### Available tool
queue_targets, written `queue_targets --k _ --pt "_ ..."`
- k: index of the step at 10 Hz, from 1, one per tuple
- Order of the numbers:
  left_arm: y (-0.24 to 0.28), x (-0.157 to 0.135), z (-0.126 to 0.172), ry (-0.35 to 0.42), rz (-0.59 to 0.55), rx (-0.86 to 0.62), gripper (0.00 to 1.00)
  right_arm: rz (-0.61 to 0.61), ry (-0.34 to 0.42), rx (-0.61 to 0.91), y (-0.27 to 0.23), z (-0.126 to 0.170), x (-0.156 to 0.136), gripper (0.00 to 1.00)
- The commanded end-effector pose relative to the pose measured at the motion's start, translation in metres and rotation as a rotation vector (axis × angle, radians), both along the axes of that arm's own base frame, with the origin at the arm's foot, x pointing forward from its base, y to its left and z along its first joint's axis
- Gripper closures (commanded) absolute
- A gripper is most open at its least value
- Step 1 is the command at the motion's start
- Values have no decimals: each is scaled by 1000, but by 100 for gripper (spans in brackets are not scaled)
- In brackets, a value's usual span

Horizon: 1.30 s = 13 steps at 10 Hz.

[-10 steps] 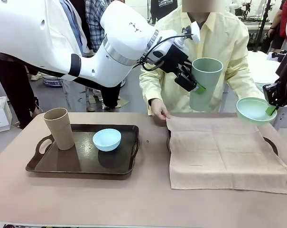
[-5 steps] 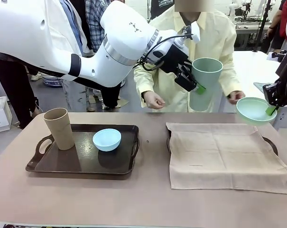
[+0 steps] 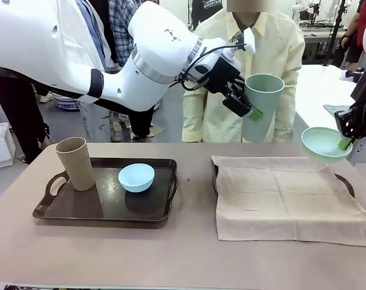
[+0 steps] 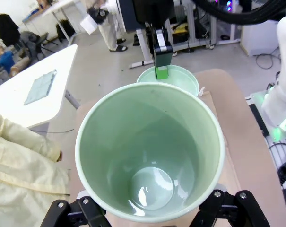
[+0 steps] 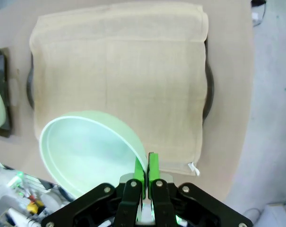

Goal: Set up a tray with a mat and arrange the tableware.
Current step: Place the Picnic Bowl and Reusable plastic cup back onto the Handle tray in front of the human's position.

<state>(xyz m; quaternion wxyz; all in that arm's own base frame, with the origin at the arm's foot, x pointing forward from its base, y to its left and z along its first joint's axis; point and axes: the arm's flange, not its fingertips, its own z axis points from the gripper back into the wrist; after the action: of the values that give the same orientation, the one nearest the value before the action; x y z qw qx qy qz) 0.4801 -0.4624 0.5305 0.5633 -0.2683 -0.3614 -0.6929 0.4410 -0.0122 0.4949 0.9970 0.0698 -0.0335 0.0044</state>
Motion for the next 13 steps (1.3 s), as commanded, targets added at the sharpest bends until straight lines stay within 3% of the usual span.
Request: queue_targets --k 1,3,7,13 --pt "2 13 -28 29 -35 -51 14 -42 91 35 -5 -42 30 96" --pt "0 18 -67 61 -53 -55 14 -57 148 65 -8 -84 43 96" --pt "-3 23 -131 130 -63 -32 14 -53 175 63 -5 -124 55 96" --pt "-7 33 -170 90 -98 -39 14 -49 194 71 -4 -148 62 96"
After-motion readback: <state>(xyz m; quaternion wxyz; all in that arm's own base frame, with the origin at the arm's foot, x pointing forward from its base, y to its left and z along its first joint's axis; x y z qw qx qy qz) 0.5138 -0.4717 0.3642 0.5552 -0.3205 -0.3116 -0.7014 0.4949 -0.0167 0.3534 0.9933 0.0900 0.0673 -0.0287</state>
